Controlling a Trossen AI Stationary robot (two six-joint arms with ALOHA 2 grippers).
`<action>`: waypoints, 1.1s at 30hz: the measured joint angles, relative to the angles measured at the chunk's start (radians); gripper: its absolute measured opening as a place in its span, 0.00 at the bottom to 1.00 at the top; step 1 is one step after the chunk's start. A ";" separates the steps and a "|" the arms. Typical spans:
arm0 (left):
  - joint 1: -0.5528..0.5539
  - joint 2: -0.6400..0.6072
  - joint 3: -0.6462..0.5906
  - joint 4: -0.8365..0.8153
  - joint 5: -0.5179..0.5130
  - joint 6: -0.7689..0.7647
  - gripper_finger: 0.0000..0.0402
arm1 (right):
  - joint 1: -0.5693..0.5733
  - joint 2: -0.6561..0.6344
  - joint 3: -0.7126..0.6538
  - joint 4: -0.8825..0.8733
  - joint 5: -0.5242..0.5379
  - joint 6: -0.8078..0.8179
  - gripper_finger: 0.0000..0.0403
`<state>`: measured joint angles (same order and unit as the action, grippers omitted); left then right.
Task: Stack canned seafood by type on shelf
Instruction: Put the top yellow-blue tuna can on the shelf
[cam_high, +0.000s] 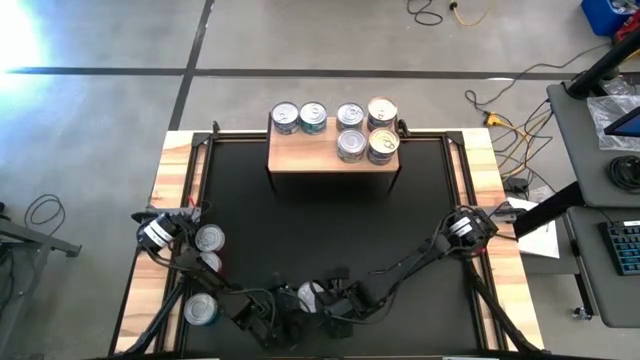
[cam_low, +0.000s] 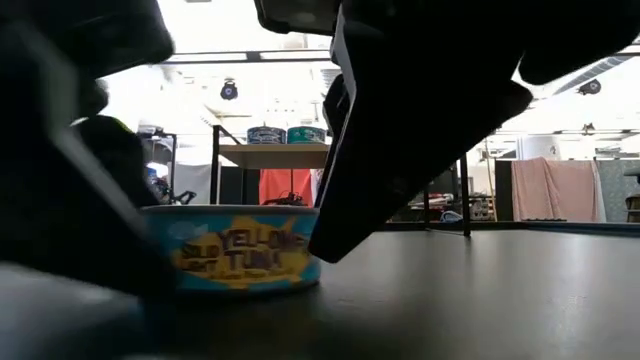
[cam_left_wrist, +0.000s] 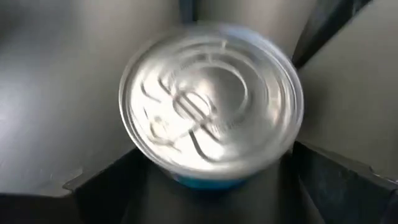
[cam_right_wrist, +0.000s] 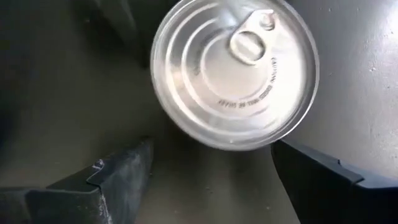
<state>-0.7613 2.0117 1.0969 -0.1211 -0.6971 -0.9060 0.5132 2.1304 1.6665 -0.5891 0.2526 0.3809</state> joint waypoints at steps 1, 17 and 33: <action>0.009 0.000 -0.001 0.020 -0.001 0.017 1.00 | -0.001 0.000 0.000 0.002 -0.002 0.000 0.79; 0.083 0.058 0.003 0.211 -0.051 0.070 1.00 | 0.000 -0.003 -0.049 0.070 -0.032 -0.058 0.81; 0.106 0.200 0.162 0.199 -0.062 0.086 1.00 | 0.012 -0.003 -0.056 0.014 -0.036 0.002 0.87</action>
<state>-0.6552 2.2116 1.2587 0.0781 -0.7595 -0.8204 0.5255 2.1269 1.6105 -0.5748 0.2164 0.3832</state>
